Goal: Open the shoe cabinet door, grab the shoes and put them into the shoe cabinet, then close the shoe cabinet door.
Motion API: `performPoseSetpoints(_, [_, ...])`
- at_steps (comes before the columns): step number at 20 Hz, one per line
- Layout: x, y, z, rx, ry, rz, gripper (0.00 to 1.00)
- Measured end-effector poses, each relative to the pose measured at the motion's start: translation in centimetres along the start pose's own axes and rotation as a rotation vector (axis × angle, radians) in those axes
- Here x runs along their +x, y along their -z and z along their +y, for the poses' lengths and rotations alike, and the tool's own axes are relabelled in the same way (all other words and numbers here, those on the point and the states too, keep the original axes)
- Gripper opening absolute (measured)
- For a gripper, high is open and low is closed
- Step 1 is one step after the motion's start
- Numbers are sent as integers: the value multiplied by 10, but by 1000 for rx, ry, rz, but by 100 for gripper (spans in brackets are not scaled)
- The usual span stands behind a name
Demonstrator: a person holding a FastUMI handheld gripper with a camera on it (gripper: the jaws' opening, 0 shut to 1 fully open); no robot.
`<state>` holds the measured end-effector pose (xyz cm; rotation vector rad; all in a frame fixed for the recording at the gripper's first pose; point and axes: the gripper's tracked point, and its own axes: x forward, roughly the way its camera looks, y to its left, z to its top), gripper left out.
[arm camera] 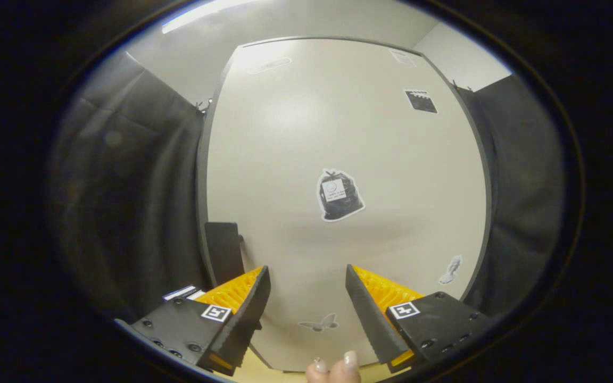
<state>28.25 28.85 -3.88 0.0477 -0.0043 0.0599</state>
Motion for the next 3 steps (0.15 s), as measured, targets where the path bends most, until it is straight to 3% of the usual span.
performPoseSetpoints(3, [1, -2, -1, -14, 8, -17, 92])
